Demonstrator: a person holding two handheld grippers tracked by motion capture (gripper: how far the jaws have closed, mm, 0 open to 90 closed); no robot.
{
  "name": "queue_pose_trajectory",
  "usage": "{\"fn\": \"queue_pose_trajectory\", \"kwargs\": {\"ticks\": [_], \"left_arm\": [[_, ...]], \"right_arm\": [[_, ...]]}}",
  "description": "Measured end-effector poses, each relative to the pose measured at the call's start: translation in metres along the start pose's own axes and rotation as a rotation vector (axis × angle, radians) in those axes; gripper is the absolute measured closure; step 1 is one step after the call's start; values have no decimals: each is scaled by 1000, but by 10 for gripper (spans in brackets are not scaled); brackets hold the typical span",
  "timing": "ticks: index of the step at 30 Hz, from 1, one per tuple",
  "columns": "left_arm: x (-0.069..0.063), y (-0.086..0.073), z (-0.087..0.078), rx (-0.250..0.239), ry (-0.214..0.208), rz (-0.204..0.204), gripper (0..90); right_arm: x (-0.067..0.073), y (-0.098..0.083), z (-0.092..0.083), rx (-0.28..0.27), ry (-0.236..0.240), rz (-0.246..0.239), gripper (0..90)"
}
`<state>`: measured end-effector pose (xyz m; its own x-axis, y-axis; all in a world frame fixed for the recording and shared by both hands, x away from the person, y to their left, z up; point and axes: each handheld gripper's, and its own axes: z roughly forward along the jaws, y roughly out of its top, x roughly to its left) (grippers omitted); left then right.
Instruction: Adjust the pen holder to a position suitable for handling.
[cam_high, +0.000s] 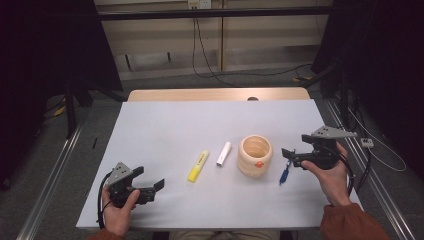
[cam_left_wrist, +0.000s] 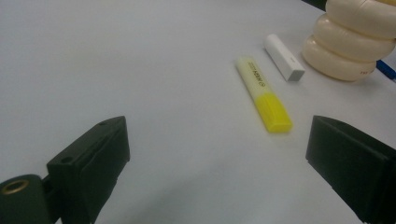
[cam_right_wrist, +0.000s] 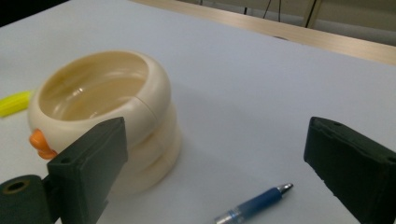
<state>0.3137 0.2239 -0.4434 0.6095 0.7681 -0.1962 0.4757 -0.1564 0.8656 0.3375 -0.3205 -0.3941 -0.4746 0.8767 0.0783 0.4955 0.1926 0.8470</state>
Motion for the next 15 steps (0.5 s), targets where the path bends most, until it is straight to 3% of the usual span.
{"fn": "queue_pose_trajectory", "kwargs": {"ticks": [3, 15], "left_arm": [[-1, 0, 0, 3, -2, 11, 61], [-3, 2, -1, -3, 3, 18, 61]], "right_arm": [[-1, -6, 0, 22, -34, 8, 68], [5, -26, -1, 48, -21, 1, 95]]}}
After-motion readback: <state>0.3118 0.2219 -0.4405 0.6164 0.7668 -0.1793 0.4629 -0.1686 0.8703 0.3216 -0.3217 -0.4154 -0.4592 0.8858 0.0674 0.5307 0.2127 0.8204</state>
